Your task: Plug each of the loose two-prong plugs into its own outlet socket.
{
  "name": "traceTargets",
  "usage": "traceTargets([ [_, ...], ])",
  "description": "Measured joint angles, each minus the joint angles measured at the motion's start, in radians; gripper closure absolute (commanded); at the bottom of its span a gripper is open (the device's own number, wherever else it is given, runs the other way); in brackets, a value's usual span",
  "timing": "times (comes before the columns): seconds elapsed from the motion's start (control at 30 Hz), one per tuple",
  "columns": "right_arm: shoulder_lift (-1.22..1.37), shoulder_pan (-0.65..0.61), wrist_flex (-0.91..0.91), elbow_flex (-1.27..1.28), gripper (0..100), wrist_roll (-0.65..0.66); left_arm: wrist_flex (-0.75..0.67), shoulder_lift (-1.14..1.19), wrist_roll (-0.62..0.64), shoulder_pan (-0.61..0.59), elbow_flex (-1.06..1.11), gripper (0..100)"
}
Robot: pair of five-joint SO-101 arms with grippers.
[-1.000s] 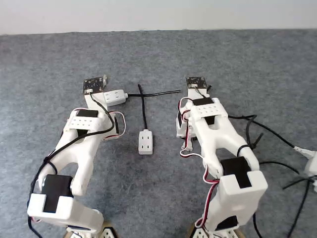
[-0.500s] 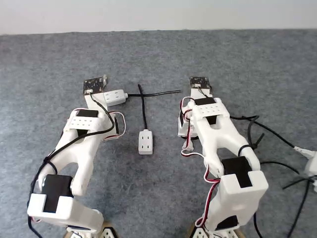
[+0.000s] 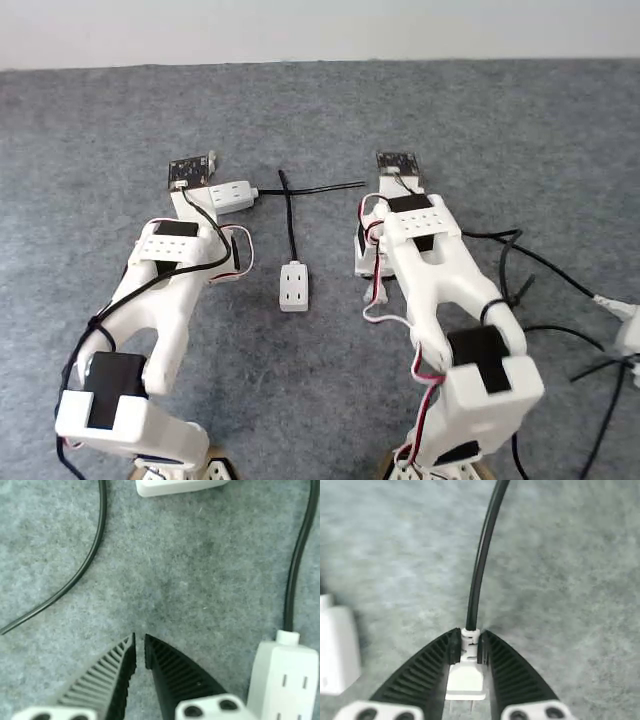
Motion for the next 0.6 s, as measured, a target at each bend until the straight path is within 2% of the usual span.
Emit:
traceTargets([
  [0.13, -0.13, -0.098, -0.084, 0.138, 99.0, 0.04, 0.0, 0.0, -0.017, 0.0, 0.0, 97],
  [0.3, -0.324, -0.229, -0.212, 0.328, 99.0, 0.117, 0.0, 0.012, -0.164, 0.0, 0.0, 97],
  [0.6, -0.779, -0.368, -0.222, 0.52, 99.1, 0.258, 0.041, 0.02, -0.176, 0.041, 0.0, 97],
])
